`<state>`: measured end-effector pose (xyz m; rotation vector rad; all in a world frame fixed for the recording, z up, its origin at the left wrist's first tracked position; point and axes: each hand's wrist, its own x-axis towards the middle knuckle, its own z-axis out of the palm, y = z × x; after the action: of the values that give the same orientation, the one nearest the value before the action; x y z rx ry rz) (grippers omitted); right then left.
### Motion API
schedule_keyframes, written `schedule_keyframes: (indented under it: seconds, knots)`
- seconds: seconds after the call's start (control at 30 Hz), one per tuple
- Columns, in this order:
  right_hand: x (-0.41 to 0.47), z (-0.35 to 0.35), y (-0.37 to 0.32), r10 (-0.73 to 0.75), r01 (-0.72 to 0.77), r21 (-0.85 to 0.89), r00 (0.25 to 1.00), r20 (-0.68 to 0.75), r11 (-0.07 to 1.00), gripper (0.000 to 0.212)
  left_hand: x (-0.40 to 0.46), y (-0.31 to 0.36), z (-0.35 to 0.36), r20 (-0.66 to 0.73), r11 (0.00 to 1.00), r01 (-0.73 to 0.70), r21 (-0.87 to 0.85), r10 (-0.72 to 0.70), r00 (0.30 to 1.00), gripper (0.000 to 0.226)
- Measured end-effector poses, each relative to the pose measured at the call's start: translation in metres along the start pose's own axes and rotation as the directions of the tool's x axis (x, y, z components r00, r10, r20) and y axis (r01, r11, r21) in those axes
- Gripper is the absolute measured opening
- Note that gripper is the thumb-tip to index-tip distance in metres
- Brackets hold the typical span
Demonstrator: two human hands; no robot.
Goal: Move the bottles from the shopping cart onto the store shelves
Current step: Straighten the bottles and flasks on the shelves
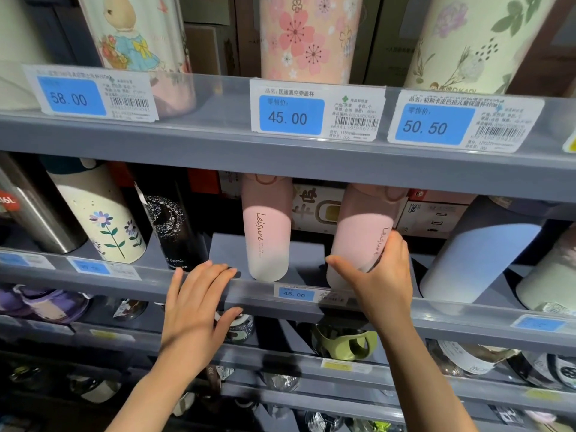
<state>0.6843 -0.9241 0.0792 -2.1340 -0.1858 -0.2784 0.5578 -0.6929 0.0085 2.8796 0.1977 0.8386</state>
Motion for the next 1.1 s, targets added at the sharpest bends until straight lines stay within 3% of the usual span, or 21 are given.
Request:
schedule_keyframes:
  seconds: [0.1, 0.3, 0.57, 0.8, 1.1]
  knots:
    - [-0.002, 0.004, -0.004, -0.004, 0.001, -0.084, 0.999, -0.033, 0.996, 0.09, 0.0, 0.0, 0.0, 0.009, 1.0, 0.004, 0.004, -0.004, 1.0, 0.053]
    - [0.003, -0.003, 0.005, 0.064, -0.067, 0.022, 0.992, 0.112, 0.998, 0.076, 0.0, -0.001, 0.0, 0.0, 1.0, -0.002, -0.005, 0.002, 1.0, 0.054]
    - [0.006, 0.003, -0.009, 0.058, -0.057, -0.063, 0.998, 0.02, 0.996, 0.084, 0.0, -0.002, -0.001, 0.018, 1.0, 0.006, -0.018, -0.005, 1.0, 0.054]
    - [0.008, 0.009, -0.014, 0.045, -0.035, -0.185, 0.998, 0.049, 0.982, 0.087, 0.001, -0.002, 0.0, -0.005, 1.0, 0.003, -0.019, -0.003, 1.0, 0.054]
    - [0.009, 0.006, -0.011, 0.058, -0.046, -0.117, 0.992, 0.109, 0.992, 0.077, 0.001, -0.003, 0.001, -0.027, 0.999, -0.01, -0.045, 0.009, 1.0, 0.052]
